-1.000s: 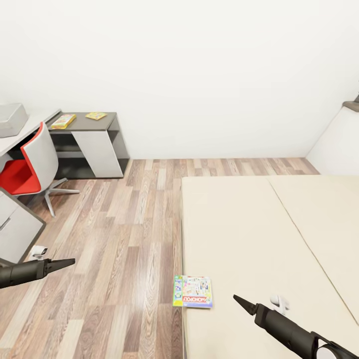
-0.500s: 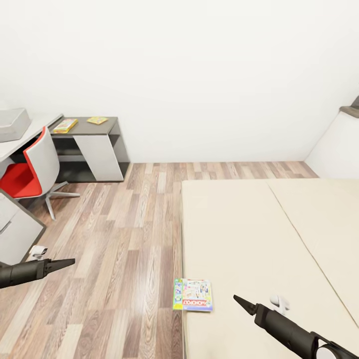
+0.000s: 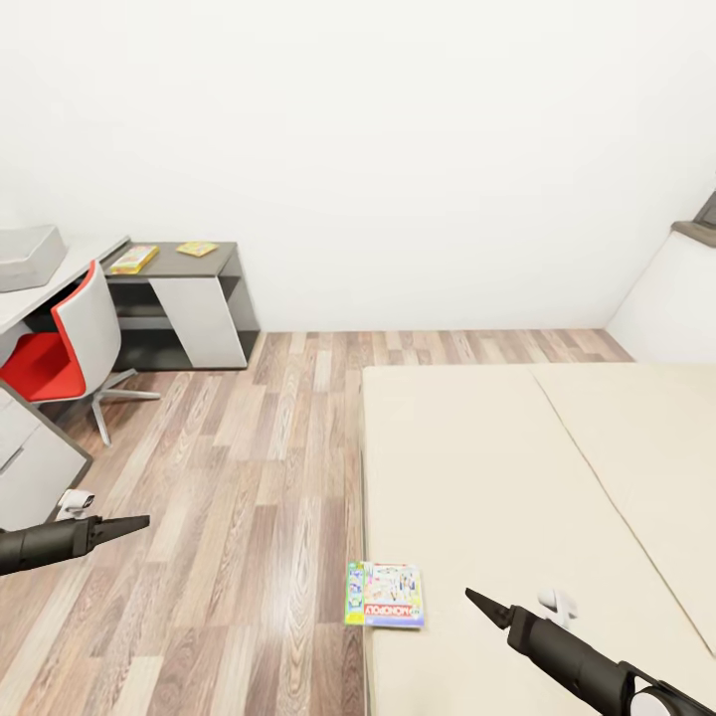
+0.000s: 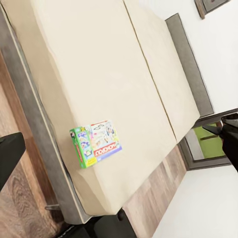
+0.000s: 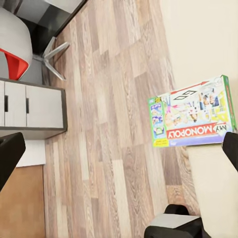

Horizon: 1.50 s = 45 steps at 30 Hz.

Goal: Put all the toys in the child's room - the three board games (two on the bed and one on the table), the two jigsaw puzzles on the table, and the tennis ball on the table - inside the toy box on the table in the child's room.

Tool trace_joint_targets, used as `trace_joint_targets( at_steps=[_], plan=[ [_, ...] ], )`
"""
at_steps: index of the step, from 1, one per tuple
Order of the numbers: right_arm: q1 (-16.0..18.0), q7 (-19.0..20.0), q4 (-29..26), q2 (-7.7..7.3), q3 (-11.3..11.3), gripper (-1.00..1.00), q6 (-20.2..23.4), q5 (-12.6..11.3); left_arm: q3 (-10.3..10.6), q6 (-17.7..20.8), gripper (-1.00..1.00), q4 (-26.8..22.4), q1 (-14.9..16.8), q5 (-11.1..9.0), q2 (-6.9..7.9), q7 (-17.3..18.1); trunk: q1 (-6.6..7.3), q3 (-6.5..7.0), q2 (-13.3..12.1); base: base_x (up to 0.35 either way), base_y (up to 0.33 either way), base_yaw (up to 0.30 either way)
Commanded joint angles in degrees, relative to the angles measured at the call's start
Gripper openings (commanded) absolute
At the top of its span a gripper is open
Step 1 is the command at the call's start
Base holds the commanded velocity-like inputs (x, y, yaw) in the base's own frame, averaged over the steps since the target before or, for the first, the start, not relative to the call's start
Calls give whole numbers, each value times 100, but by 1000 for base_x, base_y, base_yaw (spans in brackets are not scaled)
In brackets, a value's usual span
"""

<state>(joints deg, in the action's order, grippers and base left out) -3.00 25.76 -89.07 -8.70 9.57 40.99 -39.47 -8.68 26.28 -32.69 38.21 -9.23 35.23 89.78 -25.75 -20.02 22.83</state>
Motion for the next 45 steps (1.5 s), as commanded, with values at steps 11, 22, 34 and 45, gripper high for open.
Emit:
trace_joint_targets(
  at_steps=[11,22,34,45],
  plan=[
    [1,8,-5,0,1,100,33,-16,3,60,100,0,3,-3,1,22,-4,94,9,0,0,0],
    [1,8,-5,79,1,100,38,-5,0,56,100,0,3,-3,1,22,-4,195,9,0,0,0],
    [9,8,-5,107,1,100,34,-4,4,59,100,0,3,0,1,22,-4,307,9,0,0,0],
    [10,8,-5,114,1,100,36,-4,6,58,100,0,3,0,1,22,-4,408,9,0,0,0]
  ],
)
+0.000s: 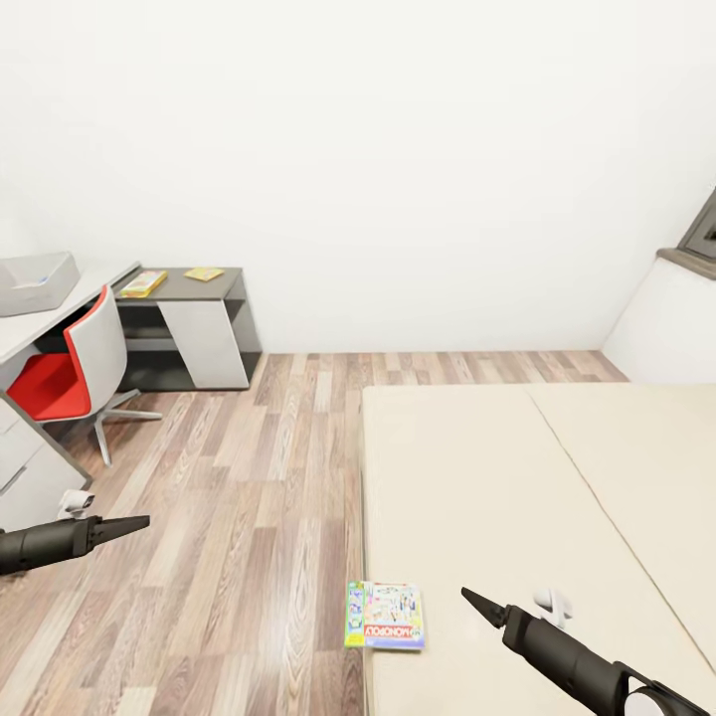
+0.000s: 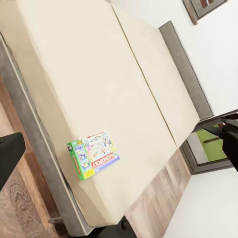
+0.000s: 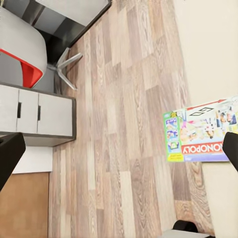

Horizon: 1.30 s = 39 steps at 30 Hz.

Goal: Put all the toys in the child's room - the three board games (two on the bed and one on the table), the two jigsaw puzzles on the table, and the tennis ball on the table - inside the toy box on the table in the child's room.

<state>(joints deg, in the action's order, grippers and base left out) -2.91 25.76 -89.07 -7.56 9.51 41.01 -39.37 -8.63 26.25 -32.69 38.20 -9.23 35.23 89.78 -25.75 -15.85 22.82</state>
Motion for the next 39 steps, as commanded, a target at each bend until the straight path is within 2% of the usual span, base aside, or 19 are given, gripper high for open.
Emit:
trace_joint_targets(
  at_steps=[1,39],
  plan=[
    [1,8,-5,0,7,100,34,-13,-1,60,100,0,3,0,1,22,-4,0,10,0,0,0],
    [1,1,-5,8,7,100,33,-10,-7,58,100,0,3,-6,1,22,-4,352,10,0,0,0]
  ],
)
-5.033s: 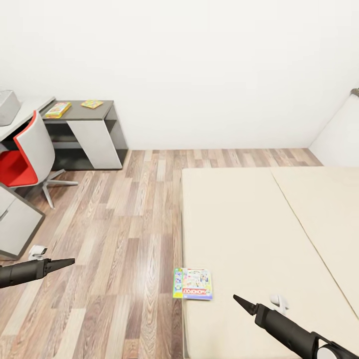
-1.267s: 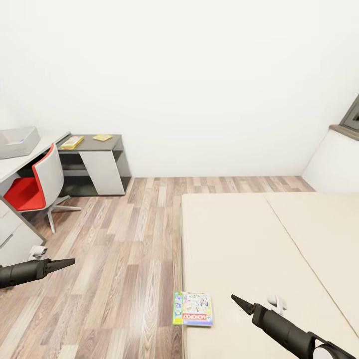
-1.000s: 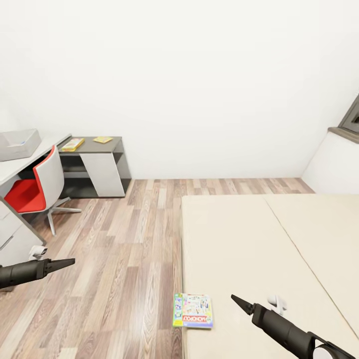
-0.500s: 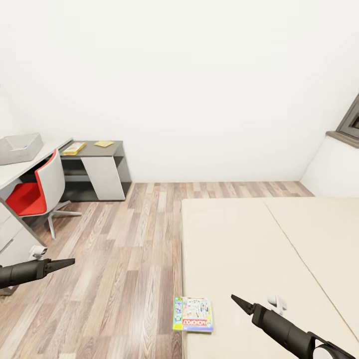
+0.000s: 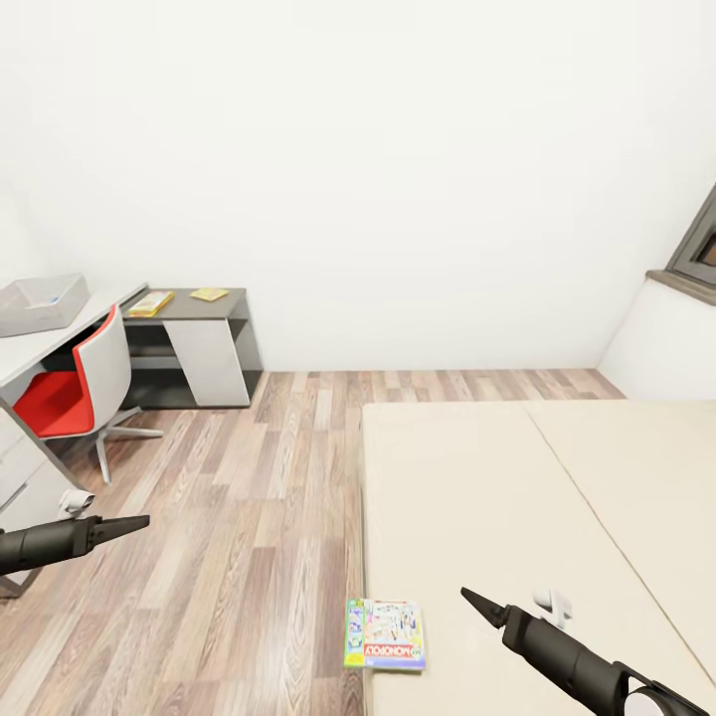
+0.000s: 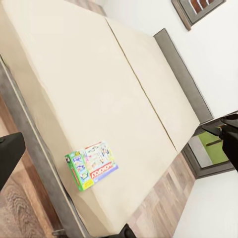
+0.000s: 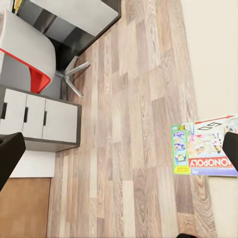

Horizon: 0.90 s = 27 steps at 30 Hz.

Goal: Put all the toys in the child's room - the three board games (two on the bed and one on the table), the two jigsaw puzzles on the table, and the tennis ball on the table - inside the toy box on the table in the child's room.

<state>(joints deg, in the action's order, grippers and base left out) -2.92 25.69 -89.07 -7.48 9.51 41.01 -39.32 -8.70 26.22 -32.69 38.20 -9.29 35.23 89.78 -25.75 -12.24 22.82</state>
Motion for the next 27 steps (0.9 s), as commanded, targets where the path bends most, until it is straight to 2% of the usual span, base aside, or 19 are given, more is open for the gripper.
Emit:
trace_joint_targets(
  at_steps=[1,21,27],
  plan=[
    [1,11,-5,-1,7,100,35,-16,2,61,100,0,3,-1,1,22,-4,0,10,0,0,0],
    [1,10,-5,1,7,100,30,-14,4,62,100,0,3,3,1,22,-4,179,10,0,0,0],
    [1,8,-5,0,3,100,-206,-24,5,61,100,0,3,6,1,22,-4,189,10,0,0,0]
  ],
)
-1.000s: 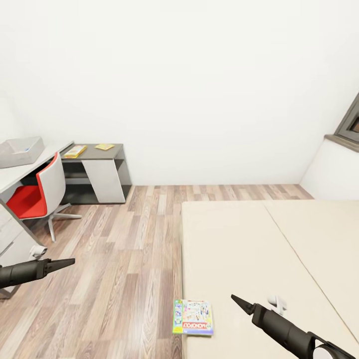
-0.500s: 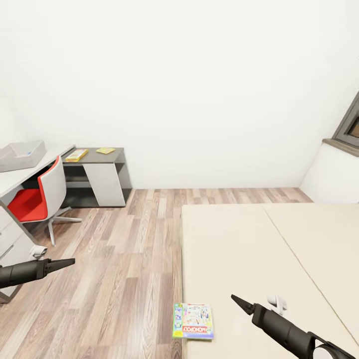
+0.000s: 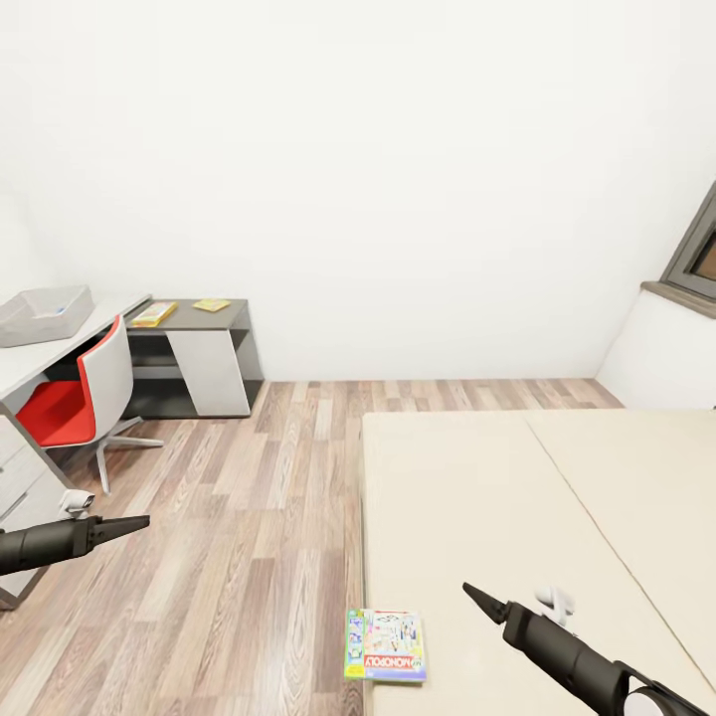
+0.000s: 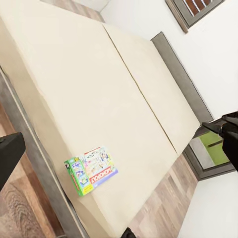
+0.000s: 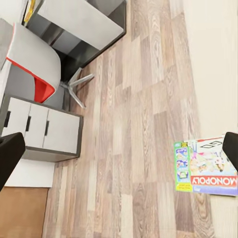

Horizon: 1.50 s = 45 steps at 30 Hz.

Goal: Put all the toys in the child's room - the three board games (two on the bed and one on the table), the two jigsaw puzzles on the table, and the tennis ball on the table - inside the toy box on the table in the child's room.

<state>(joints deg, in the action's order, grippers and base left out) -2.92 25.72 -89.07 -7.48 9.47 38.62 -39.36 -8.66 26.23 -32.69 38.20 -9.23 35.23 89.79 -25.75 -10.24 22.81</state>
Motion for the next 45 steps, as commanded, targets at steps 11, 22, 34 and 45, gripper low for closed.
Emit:
trace_joint_targets(
  at_steps=[11,22,34,45],
  plan=[
    [1,-280,-5,10,3,100,-180,-45,1,61,100,0,4,-3,1,21,-4,-10,11,0,0,0],
    [-2,-329,-5,10,2,100,-183,-51,-4,60,100,0,4,-7,1,21,-4,9,11,0,0,0],
    [-4,-331,-14,10,2,100,-189,-47,-4,60,100,0,4,-9,1,21,-4,68,11,0,0,11],
    [-4,-329,-14,10,2,100,-194,-52,-2,60,100,0,4,-2,1,21,-4,69,11,0,0,0]
  ],
)
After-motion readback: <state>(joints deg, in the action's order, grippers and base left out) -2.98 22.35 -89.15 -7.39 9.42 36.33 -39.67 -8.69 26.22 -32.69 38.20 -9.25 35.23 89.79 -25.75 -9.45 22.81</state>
